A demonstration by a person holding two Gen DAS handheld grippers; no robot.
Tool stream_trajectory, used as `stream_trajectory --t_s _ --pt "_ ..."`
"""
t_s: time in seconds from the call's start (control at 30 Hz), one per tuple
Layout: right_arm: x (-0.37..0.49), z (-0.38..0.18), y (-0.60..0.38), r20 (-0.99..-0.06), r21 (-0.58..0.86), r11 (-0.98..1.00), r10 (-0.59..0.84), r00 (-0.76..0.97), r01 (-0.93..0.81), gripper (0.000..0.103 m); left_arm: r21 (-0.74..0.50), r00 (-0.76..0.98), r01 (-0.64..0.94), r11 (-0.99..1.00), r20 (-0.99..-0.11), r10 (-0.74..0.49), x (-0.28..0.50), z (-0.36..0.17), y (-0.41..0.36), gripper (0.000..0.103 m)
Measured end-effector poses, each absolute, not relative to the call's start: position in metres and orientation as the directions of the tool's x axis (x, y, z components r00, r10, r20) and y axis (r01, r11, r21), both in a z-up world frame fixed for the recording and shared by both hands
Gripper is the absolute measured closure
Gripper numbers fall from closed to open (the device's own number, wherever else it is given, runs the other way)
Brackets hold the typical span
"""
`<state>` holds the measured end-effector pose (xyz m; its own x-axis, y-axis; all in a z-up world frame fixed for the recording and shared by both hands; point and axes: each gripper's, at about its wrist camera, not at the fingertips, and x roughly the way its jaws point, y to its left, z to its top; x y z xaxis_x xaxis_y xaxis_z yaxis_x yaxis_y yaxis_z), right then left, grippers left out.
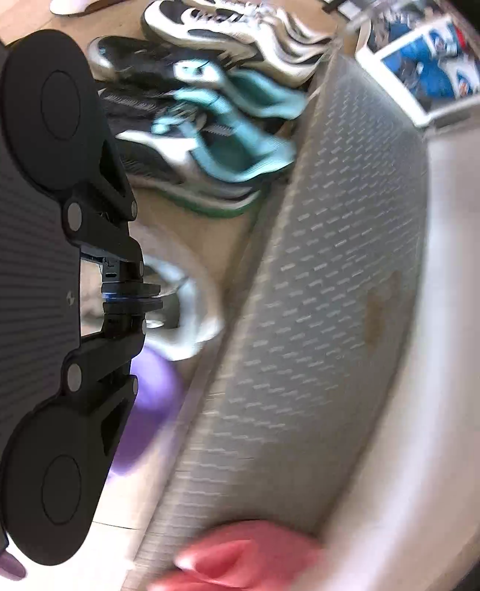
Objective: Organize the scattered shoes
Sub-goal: 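Lower the sneaker beside the first grey one and open the right tool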
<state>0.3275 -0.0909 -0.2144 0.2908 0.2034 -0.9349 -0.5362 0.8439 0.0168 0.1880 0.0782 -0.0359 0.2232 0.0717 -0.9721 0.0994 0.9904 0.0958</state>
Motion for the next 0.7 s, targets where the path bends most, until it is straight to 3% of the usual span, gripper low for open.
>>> stream_trajectory --t_s 0.1,0.13,0.17,0.23,0.4,0.47,0.53,0.7 --pt "0.335 -0.233 -0.096 -0.940 0.065 0.891 0.205 0.271 -0.449 0.097 0.101 0.214 0.110 0.989 -0.974 0.076 0.187 -0.040 0.076 0.008" --pt "0.340 -0.237 -0.097 -0.937 0.095 0.910 0.218 0.271 -0.403 0.080 0.108 0.206 0.109 0.988 -0.975 0.084 0.188 -0.041 0.077 0.008" --pt "0.344 -0.241 -0.098 -0.938 0.122 0.925 0.226 0.262 -0.359 0.076 0.110 0.205 0.108 0.988 -0.975 0.086 0.188 -0.042 0.078 0.008" --pt "0.350 -0.241 -0.101 -0.942 0.157 0.945 0.231 0.245 -0.288 0.075 0.120 0.201 0.104 0.987 -0.975 0.097 0.191 -0.042 0.079 0.009" --pt "0.338 -0.206 -0.129 -0.912 0.222 0.956 0.274 0.306 -0.194 0.055 0.092 0.228 0.107 0.990 -0.971 0.065 0.191 -0.033 0.076 0.008" --pt "0.331 -0.204 -0.140 -0.905 0.275 0.950 0.307 0.295 -0.147 0.027 0.088 0.226 0.113 0.990 -0.972 0.061 0.191 -0.034 0.074 0.008" --pt "0.326 -0.209 -0.142 -0.905 0.307 0.945 0.327 0.273 -0.113 0.015 0.095 0.221 0.113 0.989 -0.973 0.068 0.191 -0.036 0.074 0.008" --pt "0.320 -0.231 -0.119 -0.937 0.267 0.959 0.281 0.209 -0.090 0.007 0.108 0.211 0.105 0.989 -0.974 0.084 0.192 -0.040 0.079 0.008"
